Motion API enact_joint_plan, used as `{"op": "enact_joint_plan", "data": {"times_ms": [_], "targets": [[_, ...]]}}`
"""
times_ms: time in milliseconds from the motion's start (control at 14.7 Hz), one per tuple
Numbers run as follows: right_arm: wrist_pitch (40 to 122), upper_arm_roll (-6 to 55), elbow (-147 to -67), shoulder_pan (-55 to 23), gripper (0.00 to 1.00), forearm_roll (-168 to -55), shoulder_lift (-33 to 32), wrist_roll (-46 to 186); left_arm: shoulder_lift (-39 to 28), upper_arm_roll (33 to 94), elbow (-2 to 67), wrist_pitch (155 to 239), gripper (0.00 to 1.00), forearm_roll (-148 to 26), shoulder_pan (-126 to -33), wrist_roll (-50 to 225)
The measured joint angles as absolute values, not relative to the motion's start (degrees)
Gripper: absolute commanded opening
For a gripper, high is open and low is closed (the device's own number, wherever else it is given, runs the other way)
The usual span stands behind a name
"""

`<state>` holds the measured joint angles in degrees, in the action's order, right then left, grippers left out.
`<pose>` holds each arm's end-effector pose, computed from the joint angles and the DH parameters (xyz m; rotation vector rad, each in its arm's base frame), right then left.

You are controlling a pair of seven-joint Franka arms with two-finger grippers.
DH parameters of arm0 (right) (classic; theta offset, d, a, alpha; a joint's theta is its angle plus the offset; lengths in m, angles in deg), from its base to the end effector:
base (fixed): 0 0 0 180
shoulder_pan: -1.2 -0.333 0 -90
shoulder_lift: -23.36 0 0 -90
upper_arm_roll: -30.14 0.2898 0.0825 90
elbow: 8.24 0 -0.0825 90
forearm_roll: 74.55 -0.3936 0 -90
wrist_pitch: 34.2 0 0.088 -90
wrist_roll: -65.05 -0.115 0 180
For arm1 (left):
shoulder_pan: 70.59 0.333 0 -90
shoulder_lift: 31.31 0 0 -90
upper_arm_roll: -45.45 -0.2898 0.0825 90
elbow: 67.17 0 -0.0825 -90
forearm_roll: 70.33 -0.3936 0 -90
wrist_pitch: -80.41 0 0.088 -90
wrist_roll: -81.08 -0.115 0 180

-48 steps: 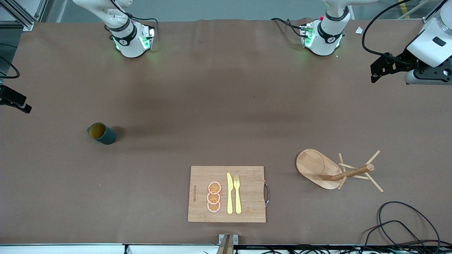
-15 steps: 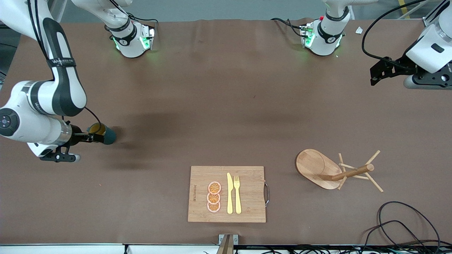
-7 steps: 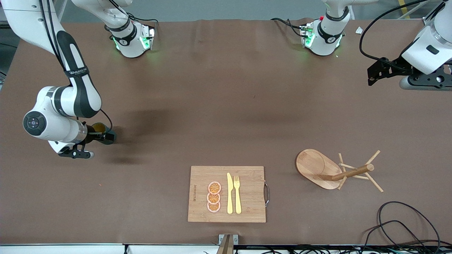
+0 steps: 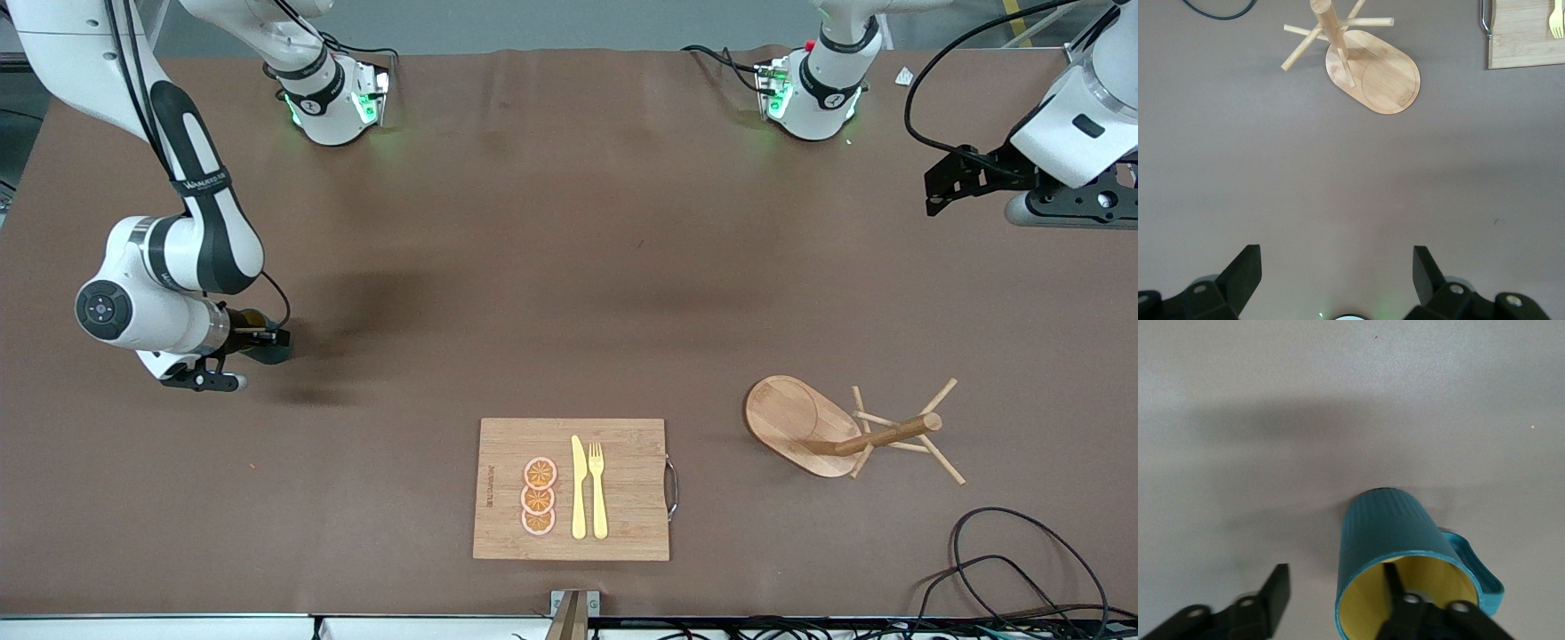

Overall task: Pass cup and hang on rack
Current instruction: 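Close the right gripper on the teal mug's rim, then lift and carry the mug with the right gripper toward the table middle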

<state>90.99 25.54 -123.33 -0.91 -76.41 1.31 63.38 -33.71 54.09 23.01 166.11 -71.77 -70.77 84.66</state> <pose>0.5754 -0.0240 0.2082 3.1169 -0.1425 -0.3242 0.5381 -0.0821 0.6054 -3.1029 0.1394 0.0515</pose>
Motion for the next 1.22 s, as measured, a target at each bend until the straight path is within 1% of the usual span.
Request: {"op": "enact_joint_plan", "data": {"times_ms": [68, 136, 407, 543, 746, 950, 1086, 1221], "targets": [[90.97, 25.53, -123.33, -0.91, 0.06, -76.40, 1.31, 63.39, -33.81, 54.02, 23.01, 165.81, 1.00, -71.77, -70.73, 84.64], [90.97, 25.53, -123.33, -0.91, 0.01, -76.40, 1.31, 63.39, -33.97, 53.94, 23.01, 165.61, 1.00, -71.77, -70.60, 84.63], [91.17, 25.59, -122.52, -1.00, 0.00, -76.20, 1.56, 63.42, -34.21, 53.71, 23.01, 165.41, 1.00, -71.77, -70.26, 84.57], [90.09, 25.74, -120.06, -1.56, 0.00, -76.17, 1.76, 63.43, -34.21, 53.72, 23.00, 165.41, 1.00, -71.77, -70.27, 84.57], [82.87, 25.97, -111.09, -4.08, 0.00, -76.18, 1.94, 62.70, -34.21, 53.73, 23.00, 165.41, 1.00, -71.77, -70.27, 84.57], [79.89, 26.42, -101.97, -9.82, 0.00, -76.55, 0.54, 54.34, -34.18, 53.69, 23.00, 165.42, 1.00, -71.77, -70.26, 84.57], [79.64, 26.76, -97.11, -15.23, 0.00, -77.30, -2.77, 44.70, -34.04, 53.71, 23.01, 165.42, 1.00, -71.77, -70.27, 84.57], [79.28, 26.93, -91.50, -21.21, 0.00, -78.81, -7.67, 34.21, -33.83, 53.72, 23.04, 165.42, 1.00, -71.77, -70.27, 84.57]]}}
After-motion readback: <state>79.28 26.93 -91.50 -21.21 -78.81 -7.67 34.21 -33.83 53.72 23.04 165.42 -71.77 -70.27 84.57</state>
